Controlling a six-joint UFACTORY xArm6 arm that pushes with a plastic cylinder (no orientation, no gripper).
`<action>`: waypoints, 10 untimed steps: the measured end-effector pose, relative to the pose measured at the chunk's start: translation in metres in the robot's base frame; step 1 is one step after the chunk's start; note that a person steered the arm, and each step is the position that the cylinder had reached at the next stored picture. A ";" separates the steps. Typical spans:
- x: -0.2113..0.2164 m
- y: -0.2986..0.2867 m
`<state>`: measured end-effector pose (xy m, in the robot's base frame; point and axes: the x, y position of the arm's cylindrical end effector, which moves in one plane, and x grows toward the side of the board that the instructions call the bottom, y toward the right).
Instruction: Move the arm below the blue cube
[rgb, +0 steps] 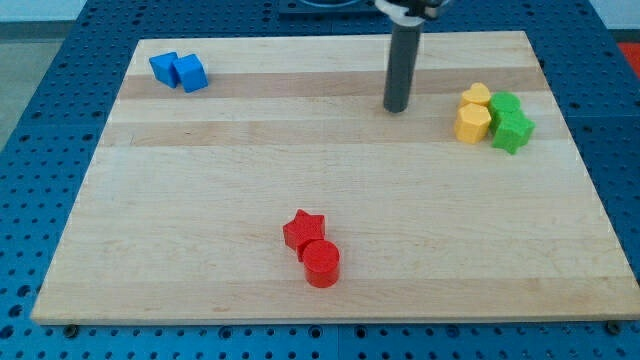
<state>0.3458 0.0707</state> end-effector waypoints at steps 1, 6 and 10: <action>0.001 -0.026; 0.000 -0.090; 0.004 -0.287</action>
<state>0.3497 -0.2161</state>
